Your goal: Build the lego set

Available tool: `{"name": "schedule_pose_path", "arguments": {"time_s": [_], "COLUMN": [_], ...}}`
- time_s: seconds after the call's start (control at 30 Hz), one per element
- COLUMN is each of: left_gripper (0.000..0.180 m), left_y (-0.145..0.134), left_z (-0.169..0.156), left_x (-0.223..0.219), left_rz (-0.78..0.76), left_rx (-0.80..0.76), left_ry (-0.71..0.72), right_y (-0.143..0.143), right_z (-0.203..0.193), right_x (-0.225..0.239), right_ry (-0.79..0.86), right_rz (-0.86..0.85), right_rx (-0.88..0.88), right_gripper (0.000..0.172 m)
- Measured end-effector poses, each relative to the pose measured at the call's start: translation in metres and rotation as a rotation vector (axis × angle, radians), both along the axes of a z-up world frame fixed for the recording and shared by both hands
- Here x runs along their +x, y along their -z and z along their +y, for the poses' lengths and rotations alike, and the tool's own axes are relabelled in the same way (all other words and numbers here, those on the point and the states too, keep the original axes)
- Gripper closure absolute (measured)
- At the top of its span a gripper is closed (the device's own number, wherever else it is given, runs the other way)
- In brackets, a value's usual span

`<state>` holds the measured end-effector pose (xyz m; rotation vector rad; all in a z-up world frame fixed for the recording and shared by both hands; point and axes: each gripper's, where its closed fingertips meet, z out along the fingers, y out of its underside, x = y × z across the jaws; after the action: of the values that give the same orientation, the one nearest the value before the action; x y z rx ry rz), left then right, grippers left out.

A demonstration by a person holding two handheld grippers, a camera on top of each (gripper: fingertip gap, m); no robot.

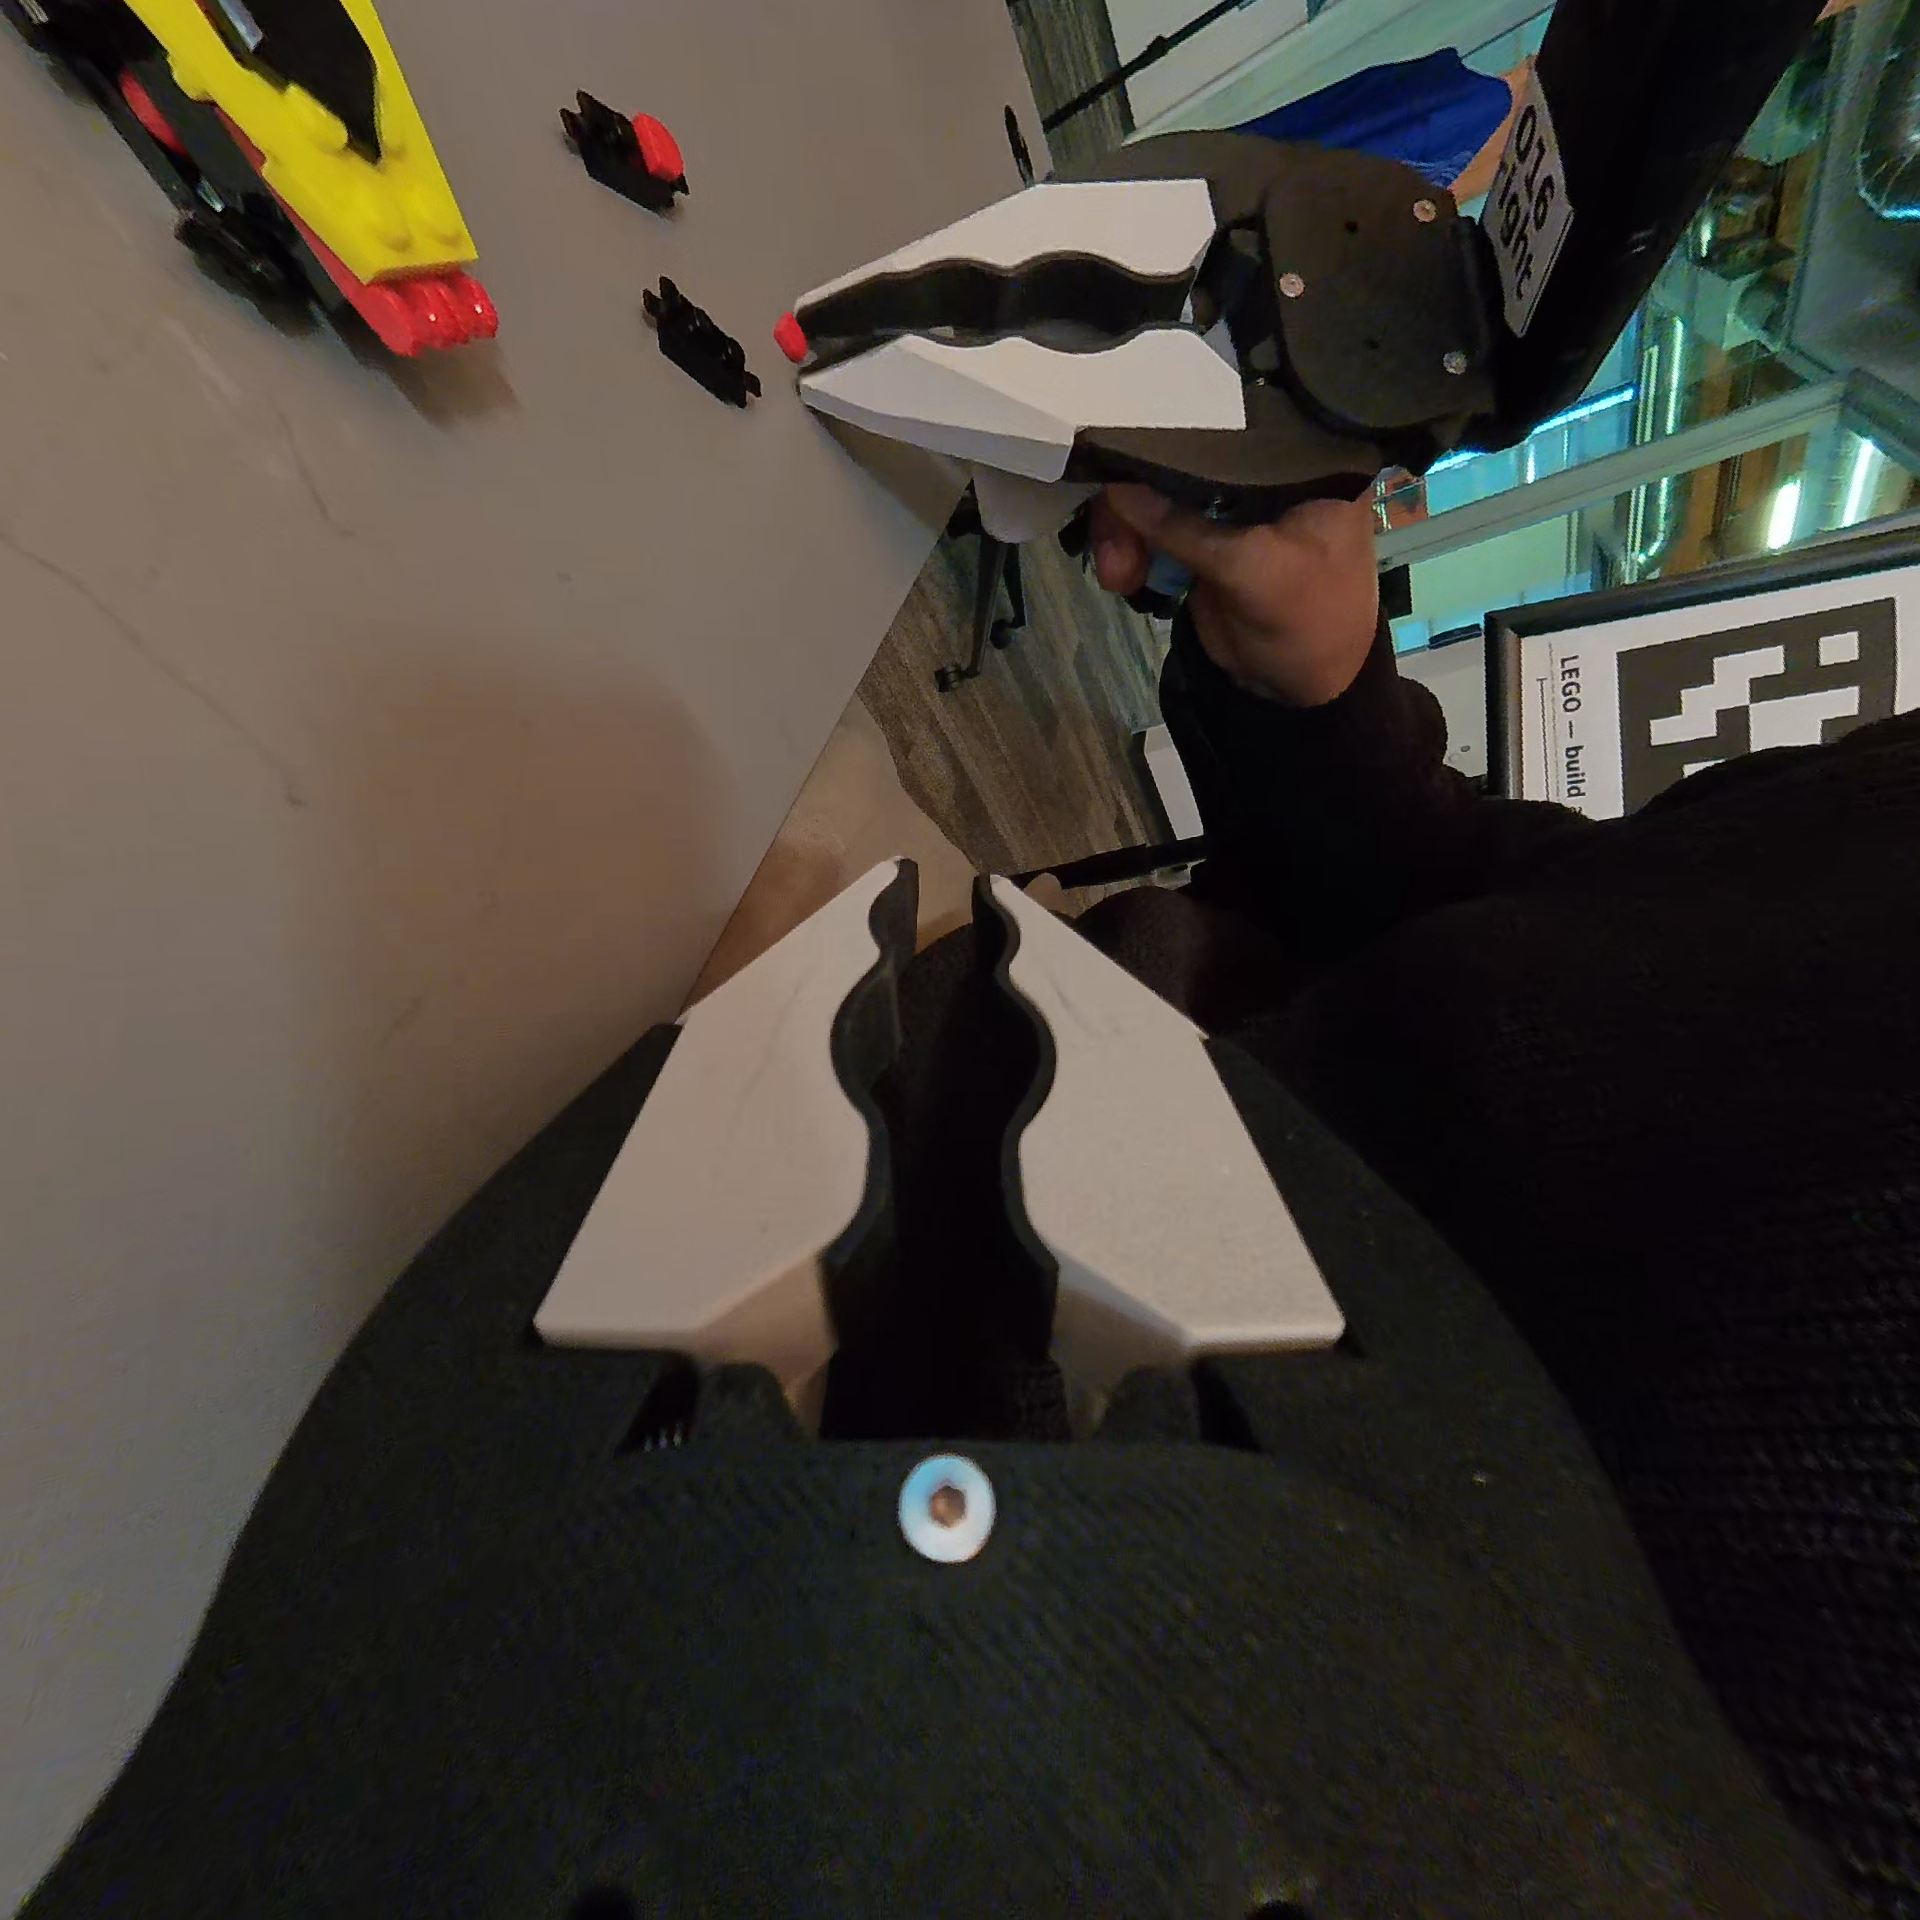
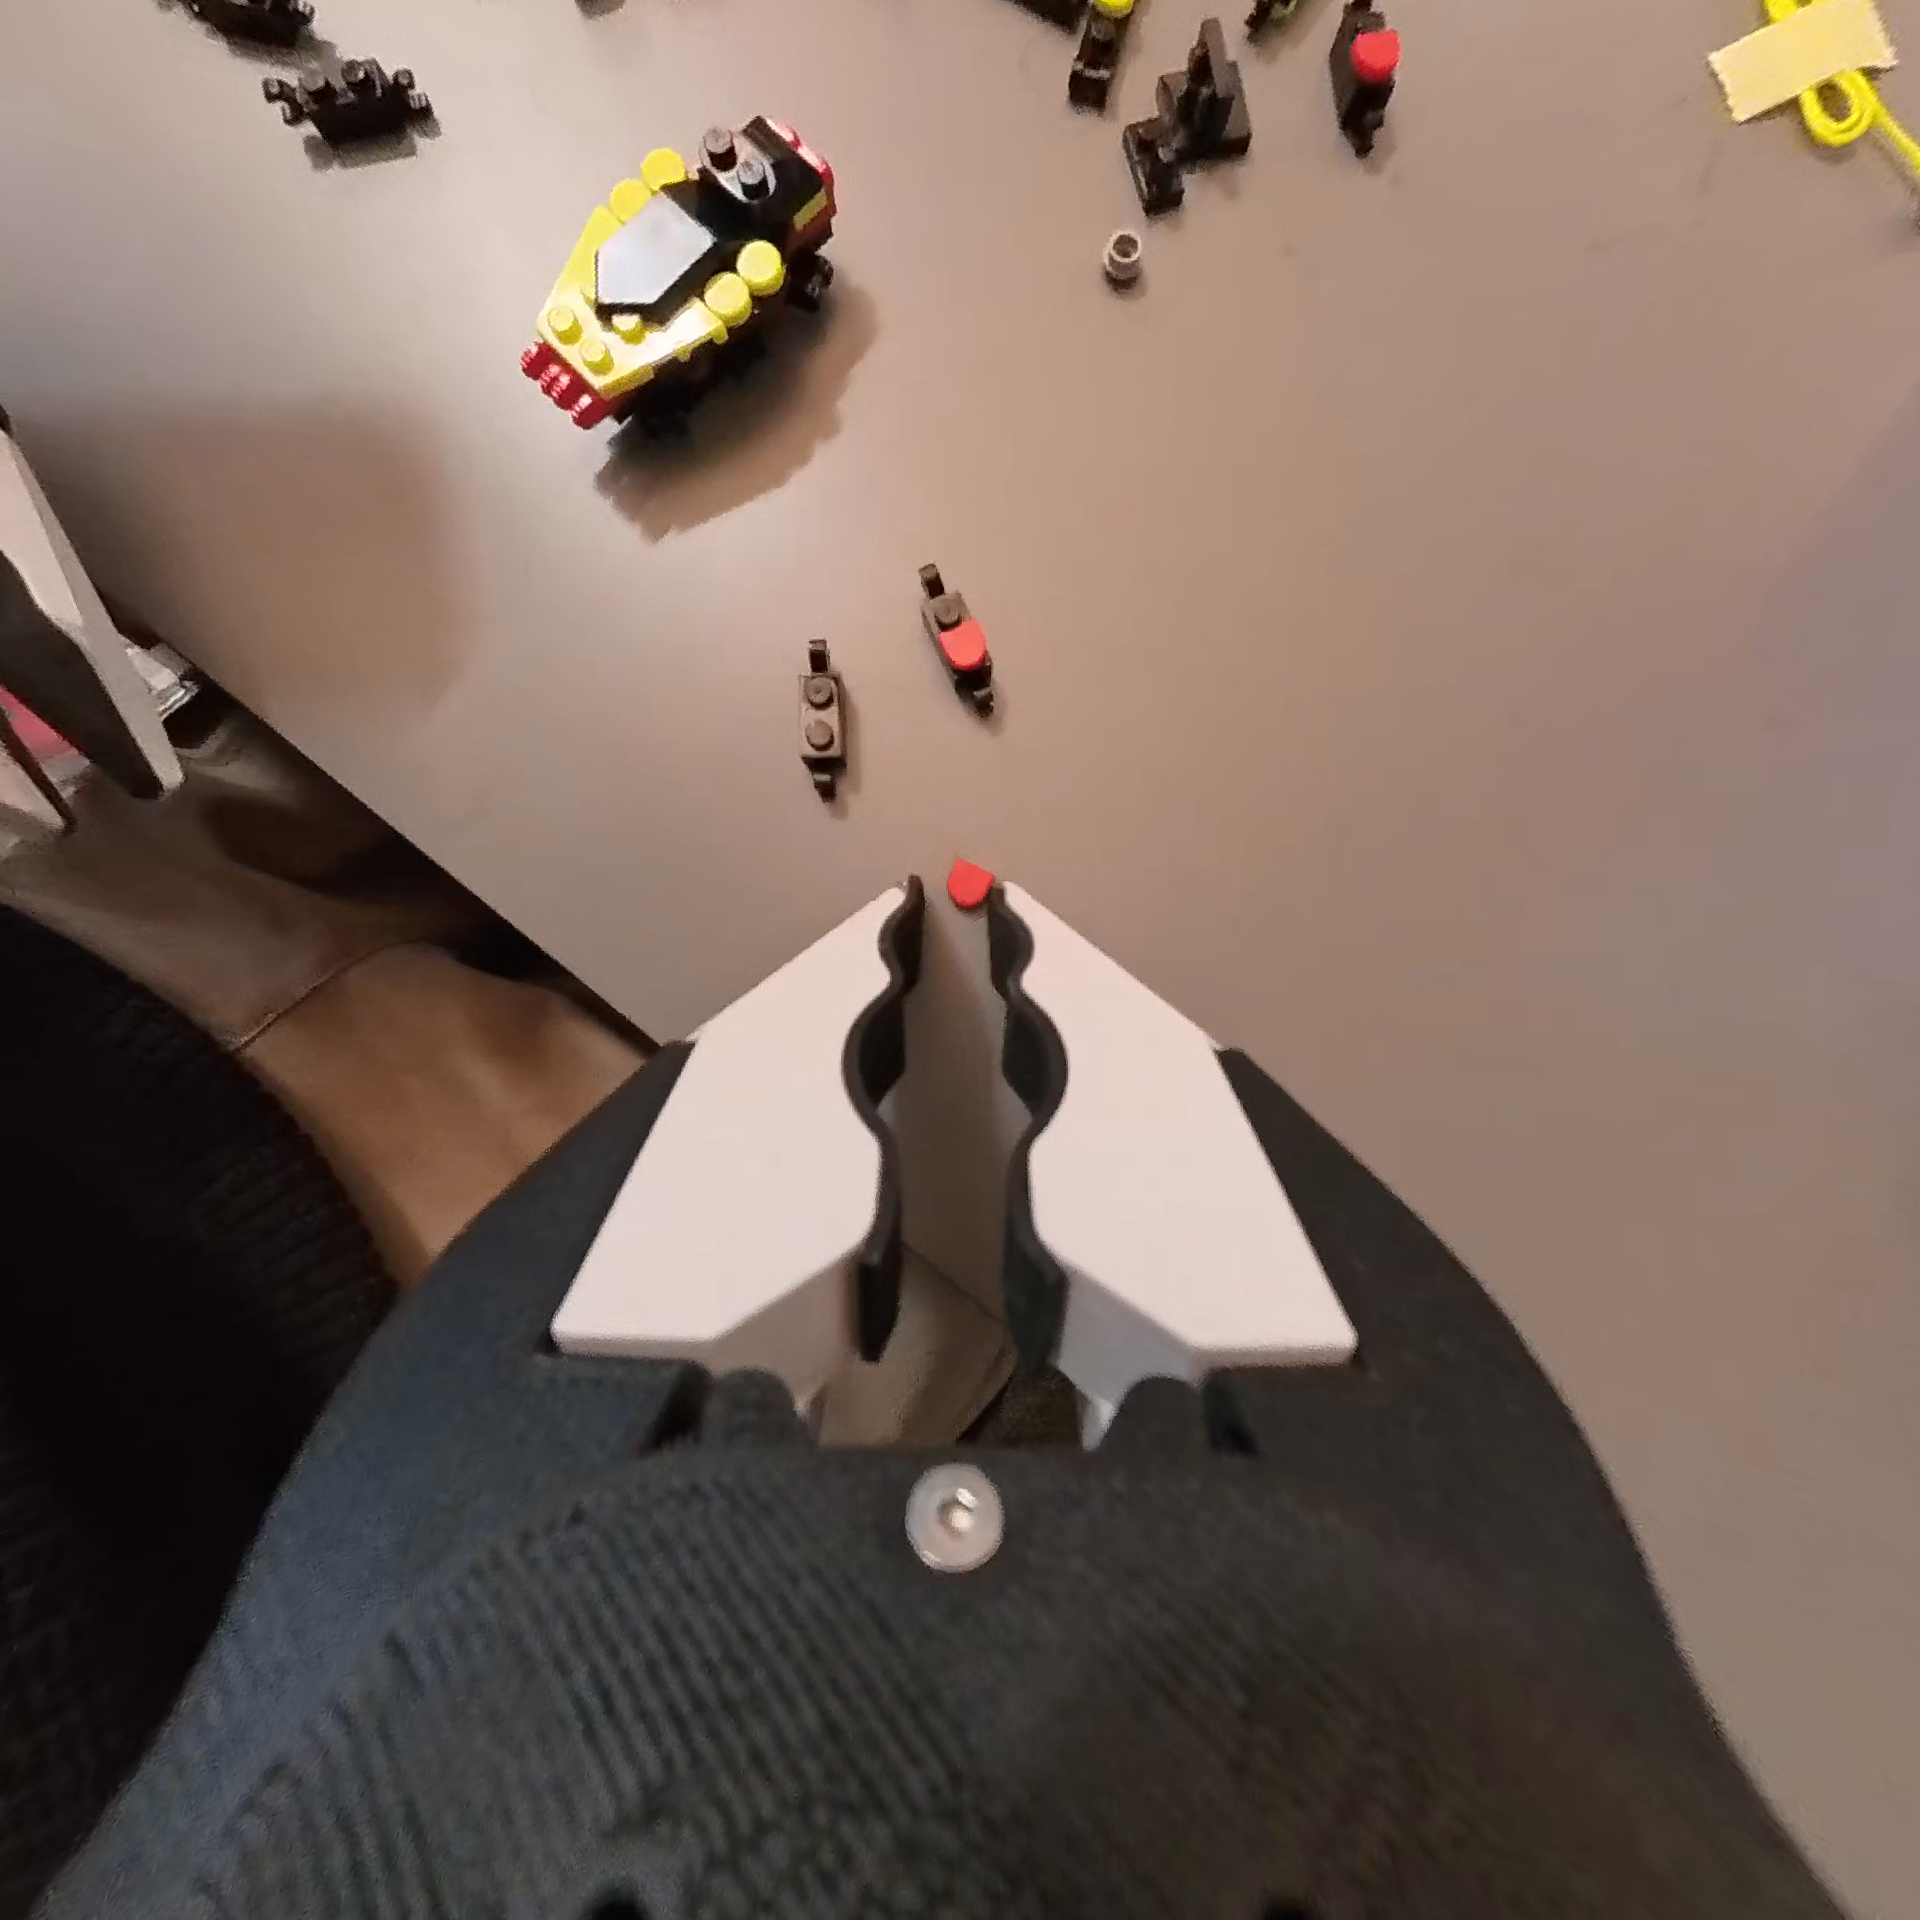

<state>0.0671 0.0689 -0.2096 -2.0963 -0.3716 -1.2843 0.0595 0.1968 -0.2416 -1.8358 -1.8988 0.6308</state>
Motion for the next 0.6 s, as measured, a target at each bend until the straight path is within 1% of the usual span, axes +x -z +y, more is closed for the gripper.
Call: {"name": "schedule_pose_path", "arguments": {"time_s": [0.23,0.4,0.53,0.6], "left_gripper": [0.172,0.172,0.172,0.172], "left_y": [0.0,-0.001,-0.002,-0.002], "left_z": [0.0,0.0,0.0,0.0], "left_x": [0.0,0.0,0.0,0.0], "left_rz": [-0.005,-0.009,-0.014,-0.019], "left_rx": [0.0,0.001,0.002,0.002], "left_ry": [0.001,0.0,0.0,0.001], "right_y": [0.0,-0.001,-0.018,-0.019], "right_z": [-0.001,0.0,-0.013,-0.017], "right_x": [-0.004,-0.006,-0.018,-0.022], "right_ry": [0.0,-0.021,-0.091,-0.106], "right_rz": [0.005,0.011,0.103,0.108], "right_rx": [0.012,0.054,0.071,0.065], "right_gripper": [0.163,0.166,0.166,0.166]}}
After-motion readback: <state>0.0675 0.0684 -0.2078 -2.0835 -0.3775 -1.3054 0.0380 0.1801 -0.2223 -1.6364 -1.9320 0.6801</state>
